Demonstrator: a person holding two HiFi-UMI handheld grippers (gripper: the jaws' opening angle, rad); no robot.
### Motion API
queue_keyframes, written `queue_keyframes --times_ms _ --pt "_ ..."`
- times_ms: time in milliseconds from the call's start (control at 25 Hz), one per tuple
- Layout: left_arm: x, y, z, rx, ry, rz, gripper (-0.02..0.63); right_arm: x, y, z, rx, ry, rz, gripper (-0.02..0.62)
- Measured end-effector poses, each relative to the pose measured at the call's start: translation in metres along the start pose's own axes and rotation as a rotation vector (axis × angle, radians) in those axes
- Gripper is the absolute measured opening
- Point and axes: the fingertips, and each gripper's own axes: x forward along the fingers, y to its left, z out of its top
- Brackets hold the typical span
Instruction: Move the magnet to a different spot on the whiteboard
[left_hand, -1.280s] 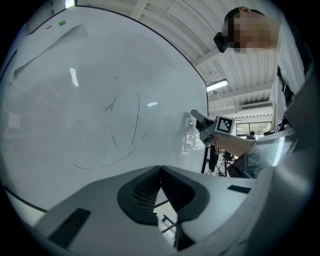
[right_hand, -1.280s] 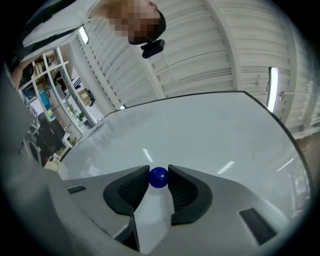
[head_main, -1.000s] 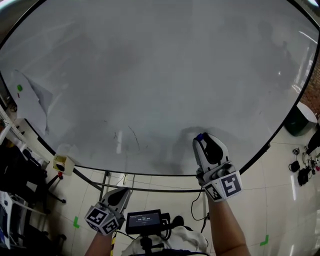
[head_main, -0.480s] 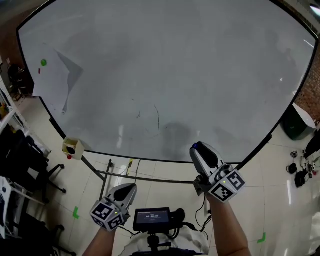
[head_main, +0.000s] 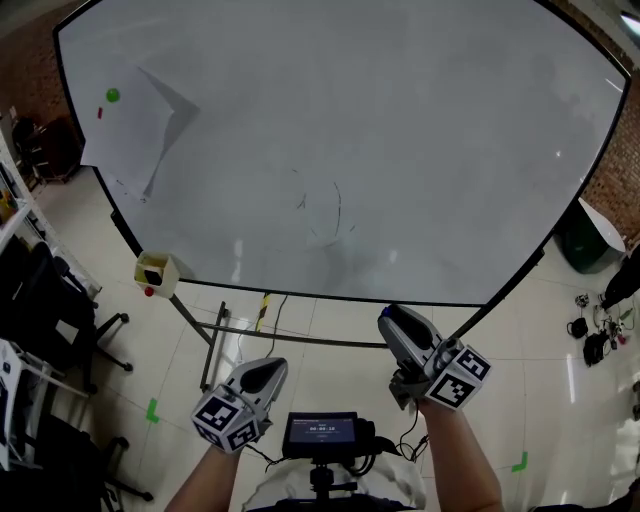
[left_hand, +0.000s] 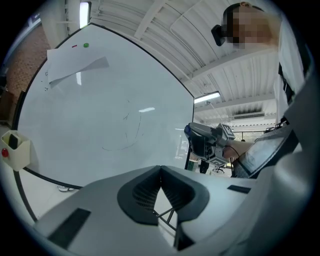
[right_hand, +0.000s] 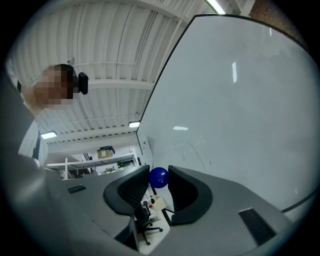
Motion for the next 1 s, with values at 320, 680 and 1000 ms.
queue_keyframes --times_ms 320,680,1000 --pt "-0.051 0.032 0.004 -0.01 -0.051 0.164 0.034 0.06 0.032 -0.04 0.037 0.098 0.168 0.153" --pt "-0.116 0.063 0.003 -0.028 -0.074 0.392 0.034 0.129 0.078 -0.095 0.134 0.173 0.41 0.153" --pt "-0.126 0.083 0.008 -0.067 -0.097 0.562 0.034 0.168 0.082 -0.127 0.215 0.265 0.572 0.153"
